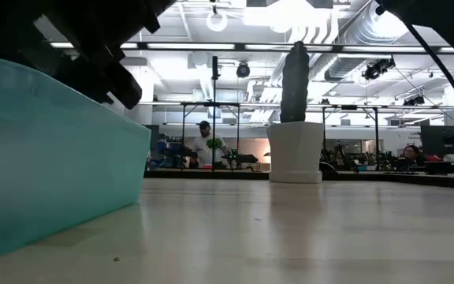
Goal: Pick and place pill bottles into a basket
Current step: Put the white pill bottle into the green bin, then return to Home Position
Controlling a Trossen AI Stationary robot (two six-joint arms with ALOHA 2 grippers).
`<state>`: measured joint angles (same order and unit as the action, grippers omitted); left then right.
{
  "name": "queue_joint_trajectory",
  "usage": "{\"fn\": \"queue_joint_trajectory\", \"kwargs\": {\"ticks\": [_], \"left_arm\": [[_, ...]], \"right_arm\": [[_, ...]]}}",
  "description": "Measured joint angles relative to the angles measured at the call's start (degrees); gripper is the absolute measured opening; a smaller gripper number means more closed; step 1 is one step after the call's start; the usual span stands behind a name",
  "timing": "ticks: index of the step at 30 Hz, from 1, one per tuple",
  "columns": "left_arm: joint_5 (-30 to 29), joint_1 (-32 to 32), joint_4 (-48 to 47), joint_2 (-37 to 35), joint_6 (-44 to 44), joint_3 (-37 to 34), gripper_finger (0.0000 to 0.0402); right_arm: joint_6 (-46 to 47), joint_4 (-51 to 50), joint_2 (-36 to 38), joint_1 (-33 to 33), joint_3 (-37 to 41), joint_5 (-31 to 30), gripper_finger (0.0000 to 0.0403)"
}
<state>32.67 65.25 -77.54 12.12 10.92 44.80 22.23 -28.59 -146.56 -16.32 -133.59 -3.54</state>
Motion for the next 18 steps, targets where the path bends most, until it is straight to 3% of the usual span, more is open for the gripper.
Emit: {"fn": "queue_joint_trajectory", "kwargs": {"ticks": [6,18], "left_arm": [[0.0,0.0,0.0,0.0,0.0,0.0,0.0262],[0.3,0.0,0.0,0.0,-0.3,0.0,0.0262]], "right_arm": [[-1.0,1.8,1.0,1.4,-1.4,1.1,0.0317],[-7.2,1.4,12.1,3.7,-1.4,-0.6,0.031]]}}
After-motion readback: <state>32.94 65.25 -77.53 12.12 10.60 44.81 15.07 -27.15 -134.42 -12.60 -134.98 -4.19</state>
